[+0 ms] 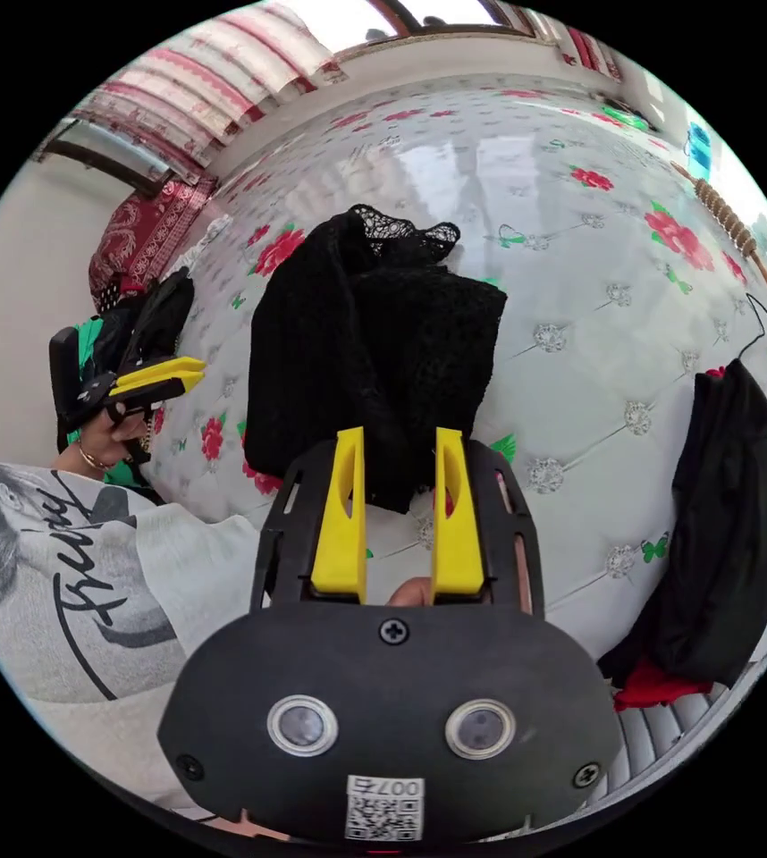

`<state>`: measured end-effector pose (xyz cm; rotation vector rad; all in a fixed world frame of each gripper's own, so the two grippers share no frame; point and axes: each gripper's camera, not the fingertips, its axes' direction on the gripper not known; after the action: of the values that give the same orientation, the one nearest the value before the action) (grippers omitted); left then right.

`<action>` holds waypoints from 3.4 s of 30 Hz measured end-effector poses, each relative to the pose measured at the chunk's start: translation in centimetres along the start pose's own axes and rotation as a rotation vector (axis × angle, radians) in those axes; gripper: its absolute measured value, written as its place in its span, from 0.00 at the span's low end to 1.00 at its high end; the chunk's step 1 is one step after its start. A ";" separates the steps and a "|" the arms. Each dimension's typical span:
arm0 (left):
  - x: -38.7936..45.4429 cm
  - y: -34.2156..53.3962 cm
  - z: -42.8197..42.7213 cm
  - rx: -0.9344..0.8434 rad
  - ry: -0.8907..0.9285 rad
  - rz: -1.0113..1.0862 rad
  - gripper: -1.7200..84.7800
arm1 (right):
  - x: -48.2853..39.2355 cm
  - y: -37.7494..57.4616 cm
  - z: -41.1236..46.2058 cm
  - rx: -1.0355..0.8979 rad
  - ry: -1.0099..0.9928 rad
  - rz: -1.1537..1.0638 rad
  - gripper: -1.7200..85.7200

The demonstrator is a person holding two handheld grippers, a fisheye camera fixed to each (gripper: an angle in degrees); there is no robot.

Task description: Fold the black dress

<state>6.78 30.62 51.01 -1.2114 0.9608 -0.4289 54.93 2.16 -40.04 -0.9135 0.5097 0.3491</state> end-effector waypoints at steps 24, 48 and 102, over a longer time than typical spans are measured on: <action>-8.5 14.7 -8.4 0.079 -0.150 -0.372 0.07 | -38.4 -16.9 7.5 -0.160 0.064 -0.812 0.09; -10.1 -3.1 1.5 -0.203 -0.104 -0.077 0.06 | -3.7 -28.5 6.4 -0.127 -0.234 0.002 0.11; -15.7 5.6 -8.8 0.004 -0.156 -0.538 0.04 | 1.3 -4.8 0.2 0.053 0.115 -0.120 0.03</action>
<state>-10.13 38.89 51.66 -1.4747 0.4895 -0.7454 58.43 -0.28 -37.51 -0.9118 0.5644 0.1745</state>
